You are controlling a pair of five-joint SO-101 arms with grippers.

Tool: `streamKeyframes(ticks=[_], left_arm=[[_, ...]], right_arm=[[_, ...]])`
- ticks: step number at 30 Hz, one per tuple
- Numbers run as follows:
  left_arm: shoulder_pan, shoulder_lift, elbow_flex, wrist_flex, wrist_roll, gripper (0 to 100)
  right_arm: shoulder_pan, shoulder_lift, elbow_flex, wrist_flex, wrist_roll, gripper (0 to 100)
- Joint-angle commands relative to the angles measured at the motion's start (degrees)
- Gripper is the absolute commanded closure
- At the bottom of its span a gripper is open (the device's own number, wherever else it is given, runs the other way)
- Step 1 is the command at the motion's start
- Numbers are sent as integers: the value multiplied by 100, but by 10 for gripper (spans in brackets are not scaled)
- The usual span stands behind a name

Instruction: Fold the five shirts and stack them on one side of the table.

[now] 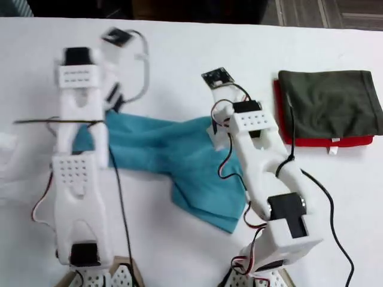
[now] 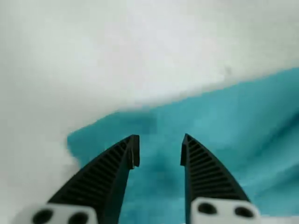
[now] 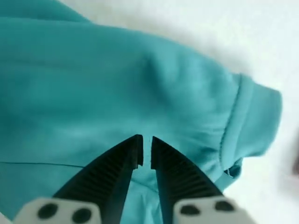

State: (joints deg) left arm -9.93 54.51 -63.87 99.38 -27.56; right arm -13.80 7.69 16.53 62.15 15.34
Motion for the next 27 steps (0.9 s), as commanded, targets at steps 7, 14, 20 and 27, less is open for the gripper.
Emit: streamKeyframes(ticks=[7,14,20,27], left_arm=[[-510,1178,-514,-914,-70,831],[-501,1679,-1552,-1055,-176,831],[-756,1881,-1789,-1547,-176,831],[-809,1618,-2229,-1240,-158,831]], right_arm=[[875,48,826,-198,431,971],[866,48,1292,-163,949,971],[901,-13,1705,-154,976,971],[857,-1235,2048,-4,1196,972]])
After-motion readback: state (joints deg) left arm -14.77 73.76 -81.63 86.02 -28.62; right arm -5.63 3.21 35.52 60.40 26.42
